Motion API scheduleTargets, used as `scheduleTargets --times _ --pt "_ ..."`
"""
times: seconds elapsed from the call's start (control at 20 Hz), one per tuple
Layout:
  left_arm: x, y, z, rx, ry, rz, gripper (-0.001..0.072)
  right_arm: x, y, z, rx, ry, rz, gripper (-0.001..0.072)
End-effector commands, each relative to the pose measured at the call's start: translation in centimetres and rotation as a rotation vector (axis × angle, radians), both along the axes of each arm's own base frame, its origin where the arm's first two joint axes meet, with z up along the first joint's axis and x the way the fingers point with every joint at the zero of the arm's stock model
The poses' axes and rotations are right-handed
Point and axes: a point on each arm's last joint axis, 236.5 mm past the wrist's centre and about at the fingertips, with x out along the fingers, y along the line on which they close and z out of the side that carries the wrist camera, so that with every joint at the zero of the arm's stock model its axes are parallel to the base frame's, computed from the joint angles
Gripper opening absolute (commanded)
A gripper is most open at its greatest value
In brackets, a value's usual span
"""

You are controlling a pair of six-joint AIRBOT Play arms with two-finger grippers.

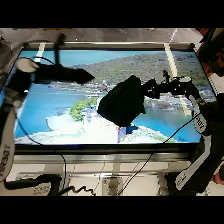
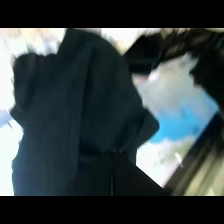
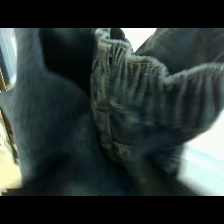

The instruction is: Fold the clothes and pants, and hang the long-sleeved shirts on hangers.

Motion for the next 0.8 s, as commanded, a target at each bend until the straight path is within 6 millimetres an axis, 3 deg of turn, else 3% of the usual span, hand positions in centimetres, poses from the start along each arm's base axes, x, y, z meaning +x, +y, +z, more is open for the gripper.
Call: scheduleTargets --times 0.0,0.1,0.3,0.4,0.5,0.65,0.75 --pt "0.2 -2.0 -7.2 0.049 0.194 0.000 0.0019 -2.5 -0.4 -2.3 -0.129 0.003 0.141 0.0050" --pt "1.5 -1.0 -9.1 0.067 0.223 0.049 0.0018 -3.8 -0.7 -3.8 -0.217 0.019 0.211 0.0036" --pt "1.1 4.5 -11.8 0.268 0.269 0.112 0.0018 -4.9 -0.7 -4.8 -0.288 0.009 0.146 0.0036" --pt "-0.1 5.9 -12.3 0.324 0.270 0.117 0.0018 -7.2 -1.0 -5.2 -0.314 0.017 0.080 0.0035" --pt "-1.2 7.1 -13.0 0.347 0.264 0.151 0.0018 -11.1 -0.9 -5.1 -0.315 0.042 0.010 0.0036" --pt "-2.1 6.8 -13.2 0.275 0.264 0.213 0.0019 -17.0 1.0 -3.7 -0.223 0.064 -0.057 0.0036" --pt "-2.4 4.1 -12.6 0.172 0.297 0.207 0.0021 -19.6 1.5 -2.8 -0.213 0.052 -0.048 0.0037"
